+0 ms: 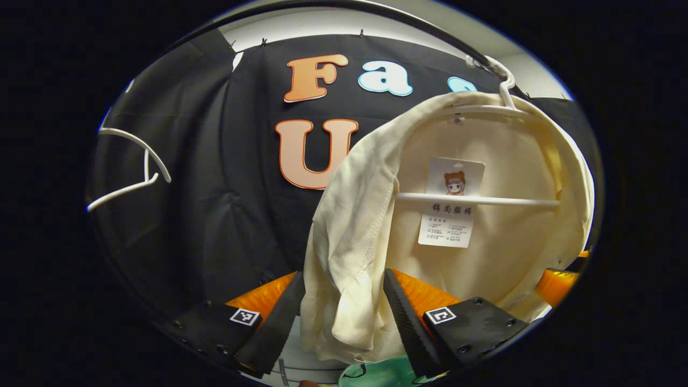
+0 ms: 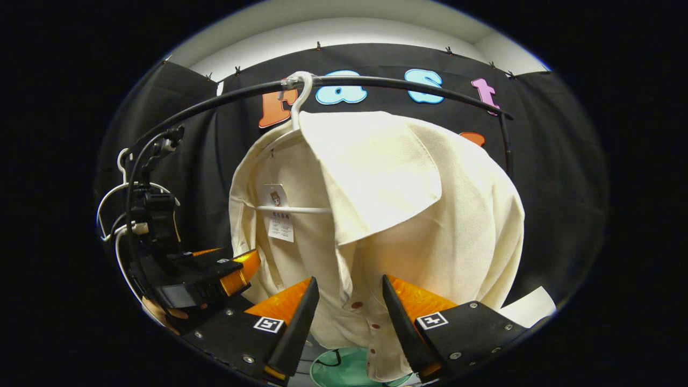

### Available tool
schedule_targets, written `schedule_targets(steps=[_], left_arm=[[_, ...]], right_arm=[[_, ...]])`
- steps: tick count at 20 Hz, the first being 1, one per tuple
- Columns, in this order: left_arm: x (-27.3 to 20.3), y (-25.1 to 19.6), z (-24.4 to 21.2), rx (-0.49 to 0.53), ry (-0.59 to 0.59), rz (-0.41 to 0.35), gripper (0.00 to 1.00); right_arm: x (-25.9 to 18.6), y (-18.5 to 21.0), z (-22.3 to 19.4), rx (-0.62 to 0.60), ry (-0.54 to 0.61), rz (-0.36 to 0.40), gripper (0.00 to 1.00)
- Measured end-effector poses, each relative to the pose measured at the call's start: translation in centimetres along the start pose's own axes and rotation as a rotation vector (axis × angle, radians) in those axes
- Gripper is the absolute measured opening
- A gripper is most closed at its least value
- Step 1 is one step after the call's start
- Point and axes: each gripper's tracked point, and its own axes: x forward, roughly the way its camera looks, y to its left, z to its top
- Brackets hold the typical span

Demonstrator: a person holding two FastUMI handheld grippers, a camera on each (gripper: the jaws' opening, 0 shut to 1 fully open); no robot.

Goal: Grasp the clothes on the hanger with both hands and then place them into the laundry hamper below.

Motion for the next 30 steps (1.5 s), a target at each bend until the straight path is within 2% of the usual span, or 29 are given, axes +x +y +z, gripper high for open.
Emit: schedule_targets(steps=[1, 3, 5, 6, 7, 8, 9, 10, 12, 14, 16, 17, 19, 29, 30], left_arm=[[0.5, -0.3, -0.2, -0.015, 0.004, -0.022, 0.96], [1.6, -0.3, -0.7, -0.043, 0.014, -0.036, 0.94], [2.1, -0.6, -0.7, -0.059, 0.021, -0.049, 0.9], [2.3, -1.2, -0.7, -0.071, 0.019, -0.08, 0.82], [2.5, -1.4, -0.6, -0.075, 0.019, -0.089, 0.77], [2.7, -1.3, -0.7, -0.075, 0.021, -0.087, 0.68], [2.8, -0.9, -0.8, -0.068, 0.024, -0.077, 0.59], [2.8, -1.0, -0.8, -0.064, 0.023, -0.085, 0.45], [2.6, -1.0, -0.7, -0.075, 0.018, -0.091, 0.41], [2.7, -1.1, -0.9, -0.089, 0.03, -0.108, 0.19], [2.5, -1.1, -1.1, -0.124, 0.056, -0.112, 0.19], [2.3, -1.2, -1.0, -0.135, 0.058, -0.127, 0.1], [1.2, -0.8, -0.3, -0.143, 0.038, -0.142, 0.08], [-3.8, 4.4, 5.2, -0.093, -0.066, 0.005, 0.1], [-4.2, 4.9, 5.8, -0.087, -0.078, 0.019, 0.08]], right_arm=[[0.4, -0.3, 0.1, 0.008, 0.002, 0.0, 0.74], [0.8, -0.5, 0.2, 0.018, 0.0, -0.004, 0.65], [1.0, -0.7, 0.3, 0.025, 0.0, -0.005, 0.52], [1.1, -0.7, 0.3, 0.029, 0.003, -0.003, 0.48], [1.0, -0.7, 0.4, 0.036, 0.004, -0.001, 0.35], [1.0, -0.5, 0.3, 0.043, 0.006, 0.005, 0.26], [0.9, -0.4, 0.4, 0.047, 0.01, 0.011, 0.21], [0.9, -0.3, 0.4, 0.05, 0.013, 0.017, 0.15], [0.5, -0.2, 0.4, 0.052, 0.023, 0.021, 0.12], [0.2, -0.6, 0.3, 0.068, 0.04, 0.003, 0.07], [-0.4, -0.7, 0.7, 0.124, 0.052, 0.011, 0.06], [-0.9, -0.7, 1.2, 0.14, 0.042, 0.02, 0.06], [-1.7, -1.1, 1.5, 0.116, 0.04, 0.027, 0.01], [-9.0, -4.1, 8.2, 0.041, -0.08, 0.021, 0.0], [-9.7, -4.5, 8.8, 0.036, -0.089, 0.022, 0.0]])
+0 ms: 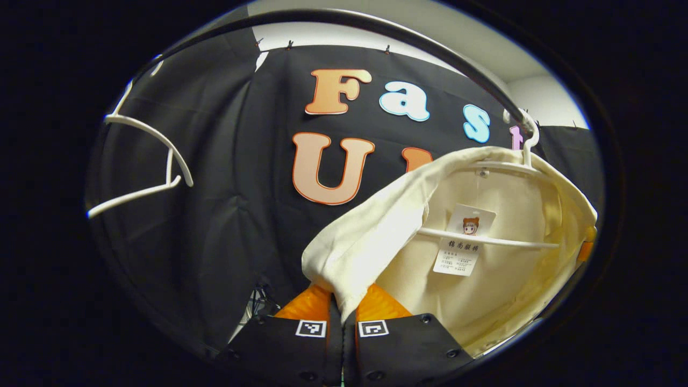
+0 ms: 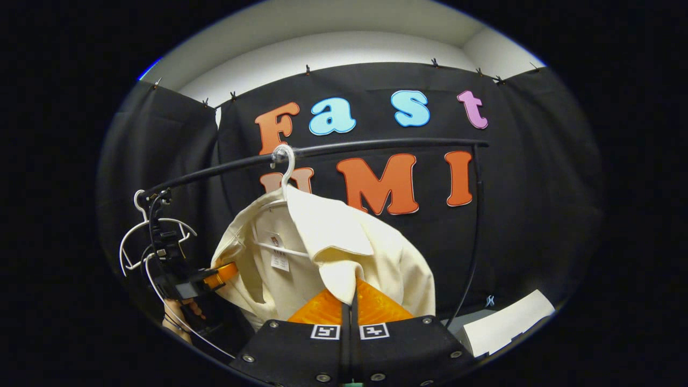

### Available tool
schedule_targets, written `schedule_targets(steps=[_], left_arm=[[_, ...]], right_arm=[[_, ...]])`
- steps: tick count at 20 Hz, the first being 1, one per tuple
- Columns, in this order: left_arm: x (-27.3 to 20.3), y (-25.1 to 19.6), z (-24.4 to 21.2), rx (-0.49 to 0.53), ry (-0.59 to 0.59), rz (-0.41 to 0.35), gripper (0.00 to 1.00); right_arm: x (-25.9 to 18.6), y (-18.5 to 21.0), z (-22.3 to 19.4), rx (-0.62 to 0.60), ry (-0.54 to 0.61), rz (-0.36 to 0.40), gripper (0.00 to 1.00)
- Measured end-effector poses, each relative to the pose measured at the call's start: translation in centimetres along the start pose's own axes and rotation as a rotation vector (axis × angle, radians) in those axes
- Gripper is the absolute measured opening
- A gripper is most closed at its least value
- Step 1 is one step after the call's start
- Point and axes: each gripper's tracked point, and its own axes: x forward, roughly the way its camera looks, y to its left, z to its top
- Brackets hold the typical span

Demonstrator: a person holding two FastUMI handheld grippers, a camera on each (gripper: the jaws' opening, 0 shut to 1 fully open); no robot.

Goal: Grasp the clothes on the hanger with both hands and then place them into the laundry hamper below.

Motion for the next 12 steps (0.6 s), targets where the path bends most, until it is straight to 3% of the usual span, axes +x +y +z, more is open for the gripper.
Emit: schedule_targets(steps=[12], left_arm=[[-2.3, 3.2, 5.8, 0.089, -0.117, 0.067, 0.08]], right_arm=[[-3.0, -5.0, 6.1, 0.002, -0.084, 0.006, 0.0]])
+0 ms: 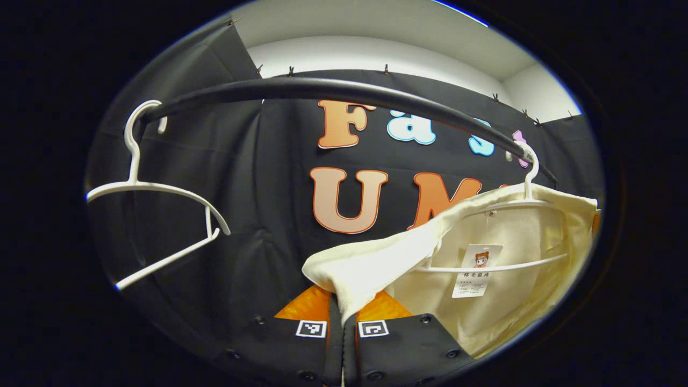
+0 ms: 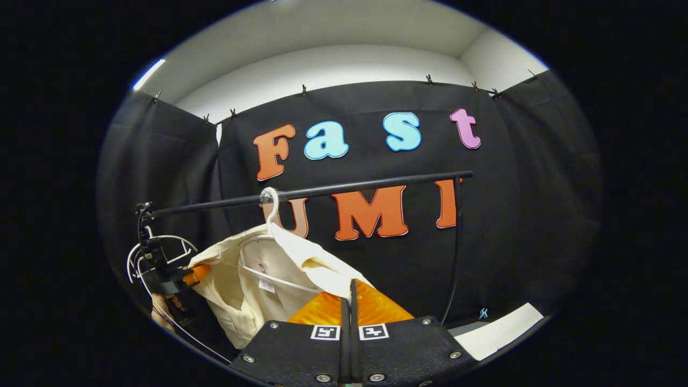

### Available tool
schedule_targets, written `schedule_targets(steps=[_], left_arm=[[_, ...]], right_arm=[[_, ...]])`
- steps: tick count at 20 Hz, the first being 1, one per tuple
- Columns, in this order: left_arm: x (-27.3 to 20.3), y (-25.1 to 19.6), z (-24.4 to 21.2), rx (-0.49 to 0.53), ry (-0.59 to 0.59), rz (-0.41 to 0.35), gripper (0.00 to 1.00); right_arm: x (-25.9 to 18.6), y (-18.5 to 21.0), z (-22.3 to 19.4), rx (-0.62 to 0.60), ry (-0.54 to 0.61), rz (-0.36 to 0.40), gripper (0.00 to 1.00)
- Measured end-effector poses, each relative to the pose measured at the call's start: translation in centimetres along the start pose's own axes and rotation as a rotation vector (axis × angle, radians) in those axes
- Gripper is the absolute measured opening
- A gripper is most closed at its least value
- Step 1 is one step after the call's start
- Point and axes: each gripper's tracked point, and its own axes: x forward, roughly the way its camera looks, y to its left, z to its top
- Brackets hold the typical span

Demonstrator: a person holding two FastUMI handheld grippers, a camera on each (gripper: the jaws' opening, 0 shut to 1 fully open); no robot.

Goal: Grasp the clothes on the hanger with both hands and then place them into the laundry hamper below.

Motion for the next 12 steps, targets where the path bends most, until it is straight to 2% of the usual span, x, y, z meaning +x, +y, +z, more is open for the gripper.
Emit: schedule_targets(steps=[8, 12], left_arm=[[-0.7, 0.8, 2.8, 0.026, -0.043, 0.006, 0.08], [-1.0, 0.7, 3.5, 0.071, -0.06, 0.005, 0.07]], right_arm=[[0.6, -3.0, 2.2, 0.017, -0.017, 0.058, 0.0], [1.3, -4.6, 3.5, 0.052, -0.034, 0.081, 0.0]])
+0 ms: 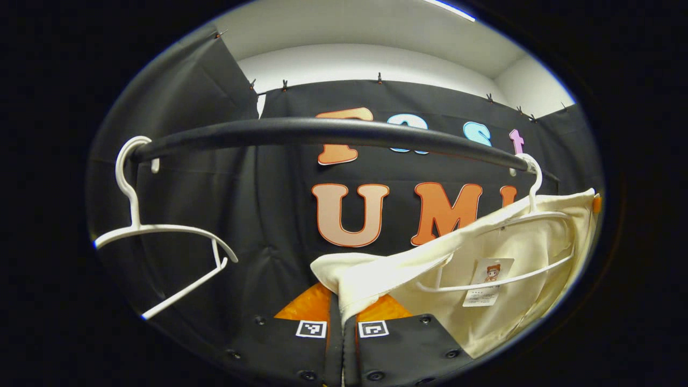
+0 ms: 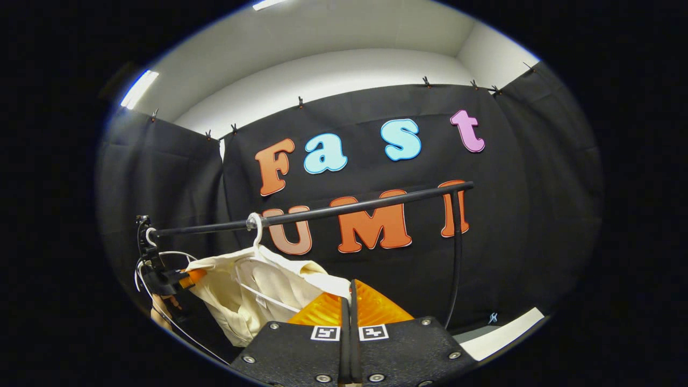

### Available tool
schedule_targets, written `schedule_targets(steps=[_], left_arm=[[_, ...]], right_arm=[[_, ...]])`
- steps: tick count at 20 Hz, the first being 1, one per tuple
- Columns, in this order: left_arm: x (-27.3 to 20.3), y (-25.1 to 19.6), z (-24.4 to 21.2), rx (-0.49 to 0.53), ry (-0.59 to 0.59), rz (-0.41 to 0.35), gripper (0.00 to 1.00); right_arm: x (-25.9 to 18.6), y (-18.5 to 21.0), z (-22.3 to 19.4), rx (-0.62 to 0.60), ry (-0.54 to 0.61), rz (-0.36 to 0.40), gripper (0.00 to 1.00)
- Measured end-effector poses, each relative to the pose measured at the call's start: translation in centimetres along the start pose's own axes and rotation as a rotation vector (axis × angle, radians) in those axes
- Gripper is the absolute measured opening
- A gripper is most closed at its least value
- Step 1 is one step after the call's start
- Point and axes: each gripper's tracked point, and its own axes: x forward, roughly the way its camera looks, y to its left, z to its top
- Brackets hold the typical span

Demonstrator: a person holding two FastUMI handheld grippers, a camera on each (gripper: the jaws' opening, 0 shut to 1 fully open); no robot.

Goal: Grasp the clothes on the hanger with both hands and then place them into the laundry hamper below.

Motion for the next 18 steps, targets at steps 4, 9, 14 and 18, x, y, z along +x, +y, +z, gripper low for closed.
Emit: schedule_targets(steps=[4, 9, 14, 18], left_arm=[[0.8, -0.2, 0.7, 0.018, -0.005, 0.003, 0.08], [1.2, -1.0, 1.9, 0.046, -0.015, -0.015, 0.08], [2.8, -2.4, 1.7, 0.087, -0.012, -0.02, 0.07], [3.8, -2.8, 0.9, 0.079, 0.004, -0.027, 0.07]], right_arm=[[1.6, -2.2, 0.0, -0.024, 0.013, -0.013, 0.0], [4.2, -4.7, 1.8, -0.031, -0.02, -0.04, 0.0], [6.9, -7.0, 3.0, -0.043, -0.05, -0.085, 0.0], [9.1, -8.5, 2.0, -0.041, -0.032, -0.104, 0.0]])
